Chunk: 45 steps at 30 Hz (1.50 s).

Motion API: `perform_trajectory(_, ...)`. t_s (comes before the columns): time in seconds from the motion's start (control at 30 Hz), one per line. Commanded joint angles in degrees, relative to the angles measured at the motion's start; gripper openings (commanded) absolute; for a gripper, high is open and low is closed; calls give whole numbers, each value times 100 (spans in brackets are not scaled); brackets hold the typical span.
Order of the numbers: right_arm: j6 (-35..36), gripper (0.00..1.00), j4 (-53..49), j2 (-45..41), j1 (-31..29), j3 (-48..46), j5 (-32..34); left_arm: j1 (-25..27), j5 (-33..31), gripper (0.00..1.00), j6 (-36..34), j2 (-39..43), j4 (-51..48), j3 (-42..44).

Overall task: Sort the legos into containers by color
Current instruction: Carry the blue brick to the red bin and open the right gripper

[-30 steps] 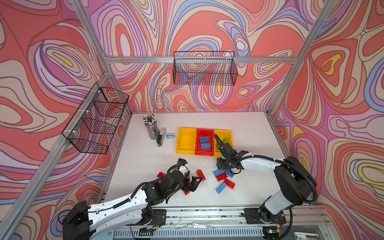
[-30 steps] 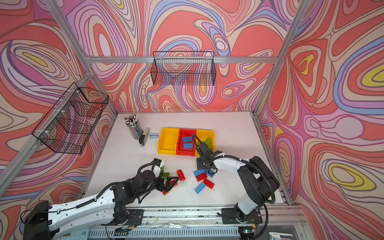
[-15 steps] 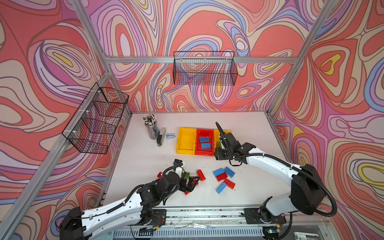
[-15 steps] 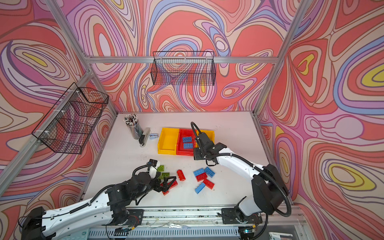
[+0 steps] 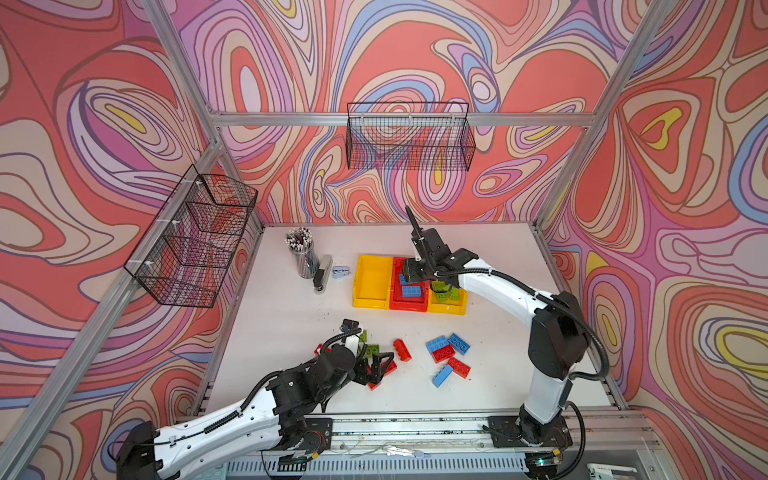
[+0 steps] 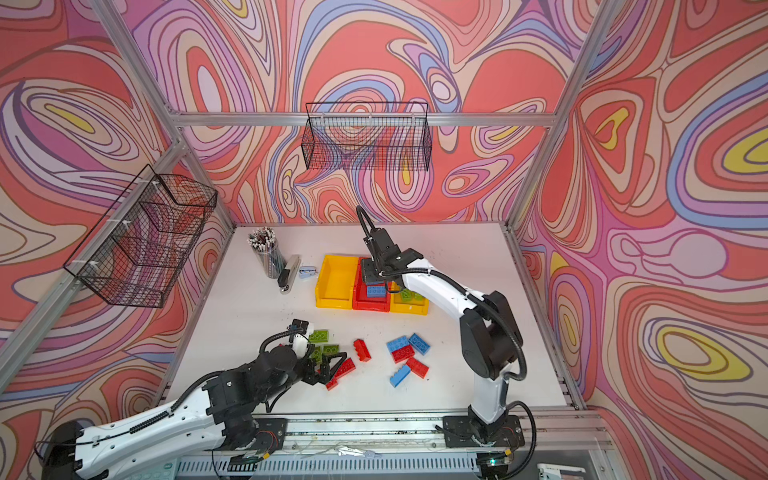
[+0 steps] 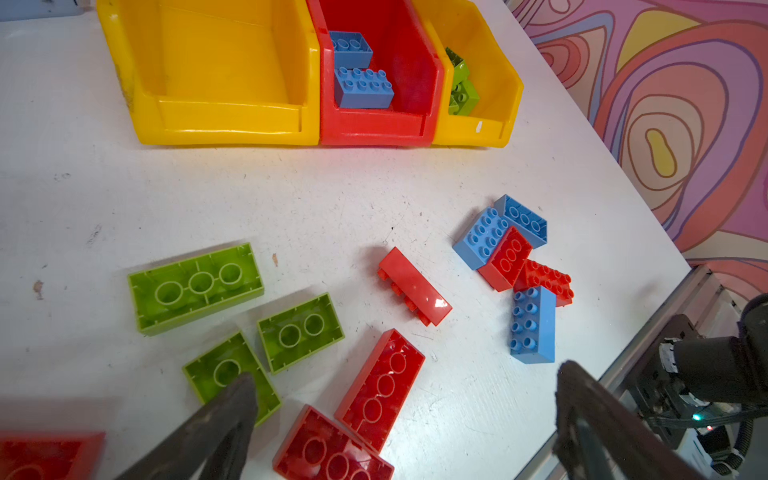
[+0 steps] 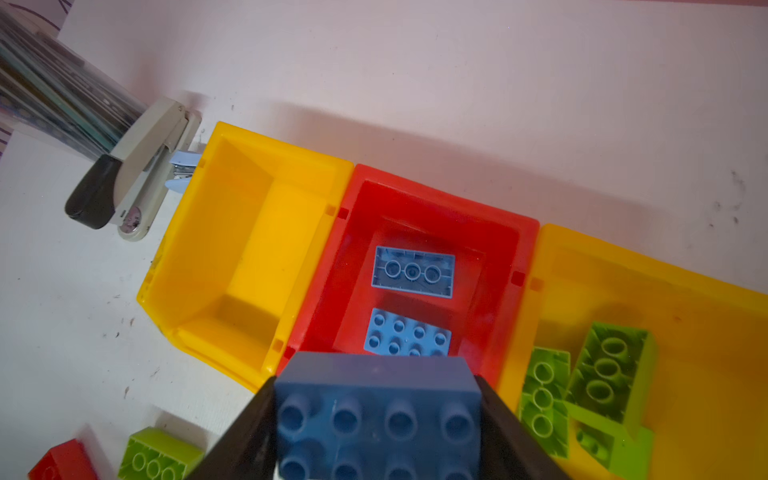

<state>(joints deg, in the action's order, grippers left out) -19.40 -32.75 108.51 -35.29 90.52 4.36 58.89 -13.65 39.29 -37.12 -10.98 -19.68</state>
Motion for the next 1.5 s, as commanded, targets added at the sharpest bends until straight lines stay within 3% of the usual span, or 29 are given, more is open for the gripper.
perform_trajectory(0.0,163,47,-173,296,13,381,-22,8,-284,100,110,213,-358,60)
perform_trajectory(0.5,305,50,-262,1212,141,948,158,8,-469,100,31,90,-551,-77)
perform_trajectory(0.67,383,74,-249,1283,163,1064,120,8,-515,100,14,83,-629,-167)
perform_trajectory(0.8,419,86,-235,1071,163,1041,35,9,-524,100,1,9,-605,-211)
perform_trajectory(1.1,380,89,39,-263,164,-254,135,8,-491,100,-86,-326,-787,-713)
perform_trajectory(1.47,-201,89,69,-2909,163,-2978,619,17,63,100,22,-581,-178,-787)
